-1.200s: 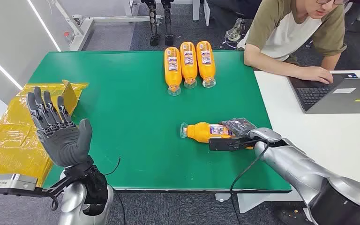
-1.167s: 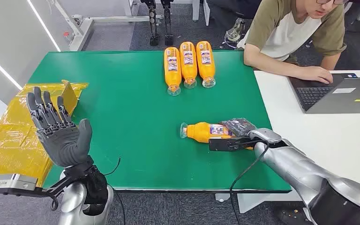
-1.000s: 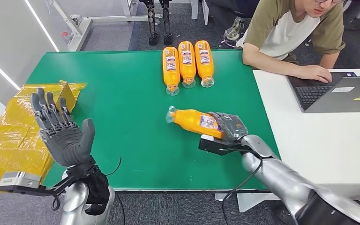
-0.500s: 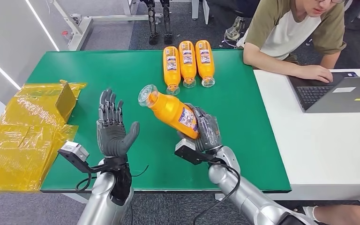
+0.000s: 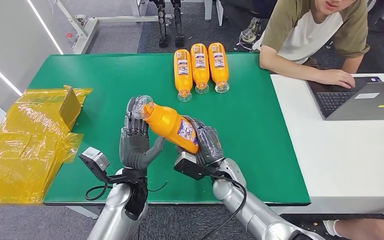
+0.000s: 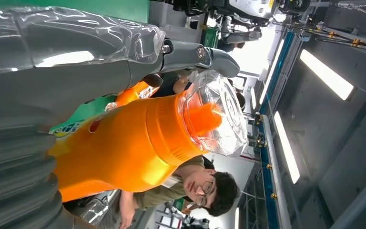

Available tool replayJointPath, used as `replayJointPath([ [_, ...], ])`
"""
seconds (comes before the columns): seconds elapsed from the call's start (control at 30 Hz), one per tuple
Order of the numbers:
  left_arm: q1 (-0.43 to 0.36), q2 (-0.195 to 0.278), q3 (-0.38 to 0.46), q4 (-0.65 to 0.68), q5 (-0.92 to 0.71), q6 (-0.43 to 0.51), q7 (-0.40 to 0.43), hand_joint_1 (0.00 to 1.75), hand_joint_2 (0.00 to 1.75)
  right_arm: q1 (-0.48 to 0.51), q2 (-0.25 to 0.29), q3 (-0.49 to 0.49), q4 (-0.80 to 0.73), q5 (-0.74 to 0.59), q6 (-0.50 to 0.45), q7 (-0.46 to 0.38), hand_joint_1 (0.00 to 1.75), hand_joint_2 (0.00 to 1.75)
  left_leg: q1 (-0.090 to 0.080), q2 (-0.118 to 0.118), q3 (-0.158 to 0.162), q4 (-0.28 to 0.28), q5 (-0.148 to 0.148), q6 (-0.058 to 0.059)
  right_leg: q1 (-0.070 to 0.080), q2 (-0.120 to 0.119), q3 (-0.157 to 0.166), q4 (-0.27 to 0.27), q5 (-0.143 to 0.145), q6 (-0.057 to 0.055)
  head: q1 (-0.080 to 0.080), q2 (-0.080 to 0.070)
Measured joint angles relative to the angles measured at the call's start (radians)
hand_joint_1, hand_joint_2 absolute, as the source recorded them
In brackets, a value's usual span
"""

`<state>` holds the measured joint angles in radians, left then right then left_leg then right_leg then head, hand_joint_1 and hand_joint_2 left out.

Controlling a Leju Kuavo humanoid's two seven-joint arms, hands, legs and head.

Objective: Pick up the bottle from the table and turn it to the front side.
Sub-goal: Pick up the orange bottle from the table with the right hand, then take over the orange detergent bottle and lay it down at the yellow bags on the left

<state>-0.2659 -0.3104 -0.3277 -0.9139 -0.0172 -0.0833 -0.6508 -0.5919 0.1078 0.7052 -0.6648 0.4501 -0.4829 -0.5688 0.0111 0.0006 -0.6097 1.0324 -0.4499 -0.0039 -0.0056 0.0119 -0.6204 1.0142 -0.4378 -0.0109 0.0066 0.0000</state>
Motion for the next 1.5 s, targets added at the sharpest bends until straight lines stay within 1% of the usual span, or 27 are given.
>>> replayJointPath([
  [0.3,-0.005,-0.002,0.000,0.015,0.004,-0.001,-0.005,0.00,1.75,0.002,0.039,0.002,0.014,0.036,0.146,0.015,1.75,1.75,0.000,0.000,0.000,0.000,0.000,0.000,0.000,0.000,0.000,0.000,0.000,0.000,0.000,0.000],
  [0.47,-0.006,-0.002,0.000,0.025,0.014,0.001,0.004,0.00,1.75,0.009,0.052,0.003,0.007,0.069,0.201,0.033,1.75,1.75,0.000,0.000,0.000,0.000,0.000,0.000,0.000,0.000,-0.001,0.000,0.000,0.000,0.000,0.000],
  [0.93,-0.021,-0.005,0.000,0.061,0.038,0.026,0.008,0.00,1.75,0.035,0.050,-0.007,-0.032,0.129,0.275,0.046,1.75,1.75,0.000,0.001,0.000,0.000,0.000,0.000,0.000,0.001,-0.001,0.000,0.000,0.000,0.000,0.000],
  [1.0,-0.022,-0.005,0.000,0.065,0.038,0.033,0.005,0.31,1.75,0.032,0.049,-0.007,-0.031,0.136,0.290,0.050,1.75,1.75,0.000,0.001,0.000,0.000,0.000,0.000,0.000,0.001,-0.001,0.000,0.000,0.000,0.000,0.000],
  [1.07,-0.022,-0.005,0.000,0.067,0.037,0.040,0.002,1.19,1.75,0.028,0.049,-0.007,-0.028,0.144,0.300,0.053,1.75,1.75,0.000,0.001,0.000,0.000,0.000,0.000,0.000,0.001,-0.001,0.000,0.000,0.000,0.000,0.000],
  [1.13,-0.022,-0.005,0.000,0.067,0.037,0.043,-0.003,1.75,1.75,0.024,0.049,-0.007,-0.025,0.150,0.305,0.054,1.75,1.75,0.000,0.001,0.000,0.000,0.000,0.000,0.000,0.001,-0.001,0.000,0.000,0.000,0.000,0.000],
  [1.5,-0.023,-0.006,0.000,0.072,0.041,0.042,-0.033,1.75,1.75,0.032,0.039,-0.012,-0.022,0.166,0.295,0.067,1.75,1.75,0.000,0.001,0.000,0.000,0.000,0.000,0.000,0.001,-0.001,0.000,0.000,0.000,0.000,0.000],
])
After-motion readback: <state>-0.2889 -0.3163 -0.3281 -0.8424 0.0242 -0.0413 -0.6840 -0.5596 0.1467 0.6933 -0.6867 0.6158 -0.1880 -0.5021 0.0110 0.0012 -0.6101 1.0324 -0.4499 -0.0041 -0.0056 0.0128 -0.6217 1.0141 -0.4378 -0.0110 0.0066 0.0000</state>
